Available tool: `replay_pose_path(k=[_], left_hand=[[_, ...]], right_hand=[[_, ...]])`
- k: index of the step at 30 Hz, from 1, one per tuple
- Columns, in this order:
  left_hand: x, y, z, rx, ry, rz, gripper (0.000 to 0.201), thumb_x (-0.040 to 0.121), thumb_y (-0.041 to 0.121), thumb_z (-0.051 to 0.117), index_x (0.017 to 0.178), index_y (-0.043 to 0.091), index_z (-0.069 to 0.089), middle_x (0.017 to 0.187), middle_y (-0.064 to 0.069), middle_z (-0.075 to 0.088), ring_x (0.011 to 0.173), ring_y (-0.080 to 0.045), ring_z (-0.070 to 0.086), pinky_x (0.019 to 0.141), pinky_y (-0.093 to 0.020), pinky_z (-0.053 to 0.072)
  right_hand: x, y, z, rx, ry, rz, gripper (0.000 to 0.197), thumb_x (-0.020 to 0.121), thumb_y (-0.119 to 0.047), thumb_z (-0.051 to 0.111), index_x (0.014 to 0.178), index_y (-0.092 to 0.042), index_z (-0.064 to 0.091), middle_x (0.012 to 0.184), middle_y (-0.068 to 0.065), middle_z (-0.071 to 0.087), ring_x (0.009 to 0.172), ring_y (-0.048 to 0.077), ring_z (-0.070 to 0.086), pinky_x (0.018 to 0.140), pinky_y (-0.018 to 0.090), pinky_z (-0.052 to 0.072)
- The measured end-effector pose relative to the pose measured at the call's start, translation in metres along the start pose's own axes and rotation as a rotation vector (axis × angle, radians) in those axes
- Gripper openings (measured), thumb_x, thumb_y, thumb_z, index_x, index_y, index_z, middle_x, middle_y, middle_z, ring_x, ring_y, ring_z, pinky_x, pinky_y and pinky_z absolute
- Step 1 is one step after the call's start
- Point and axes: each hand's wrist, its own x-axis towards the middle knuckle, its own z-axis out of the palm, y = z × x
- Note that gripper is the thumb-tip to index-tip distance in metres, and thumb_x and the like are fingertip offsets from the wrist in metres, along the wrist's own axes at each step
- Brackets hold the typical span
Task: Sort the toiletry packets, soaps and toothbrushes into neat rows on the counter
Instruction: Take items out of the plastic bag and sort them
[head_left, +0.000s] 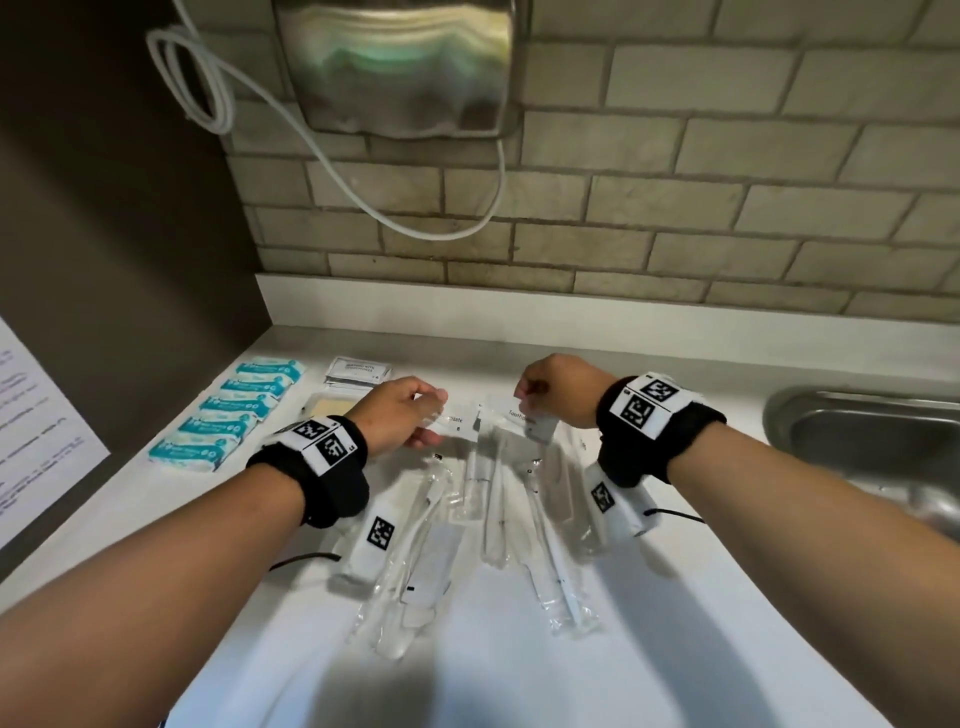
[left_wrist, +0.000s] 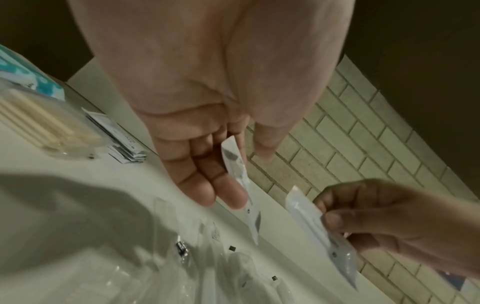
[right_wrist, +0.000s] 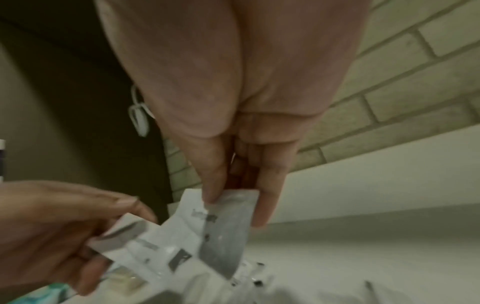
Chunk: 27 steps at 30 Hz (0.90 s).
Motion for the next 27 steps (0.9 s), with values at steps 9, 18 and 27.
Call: replay_pose_path(k=[9,18,27], left_hand=[[-0.030,0.010,0.018,-0.067,-0.153,0.093,0.008,0.095,0.013,0.059,0.096,0.007,0.054,0.079,-0.006,0.062,0.059,-0.009,0.068,0.059,-0.019,0.056],[-0.032,-0.005,0.015,0.029,-0.067,0.069,0.003,0.094,0.008,0.059,0.091,0.008,0.057,0.078,-0.008,0.068,0.063,-0.010,0.070,0.062,-0.025,0.059],[-0.023,-0.007,-0.006,-0.028,0.051,0.015,0.008,0.095,0.005,0.051,0.101,0.010,0.051,0.083,-0.012,0.063,0.061,-0.015,0.072,0.058,-0.025,0.058]], right_hand=[[-0.025,-0.035,0.012,0.209,0.046,-0.125,0.015,0.082,-0.013,0.071,0.096,-0.010,0.068,0.085,0.003,0.067,0.072,0.011,0.057,0.060,0.014,0.042],[-0.032,-0.023,0.037,0.024,-0.034,-0.017,0.025,0.081,-0.022,0.073,0.102,-0.014,0.063,0.095,-0.001,0.059,0.084,0.017,0.054,0.067,0.023,0.040],[-0.033,-0.019,0.086,-0.253,-0.188,0.035,0.029,0.085,-0.022,0.062,0.113,-0.015,0.060,0.111,0.005,0.067,0.098,0.025,0.065,0.086,0.034,0.054]])
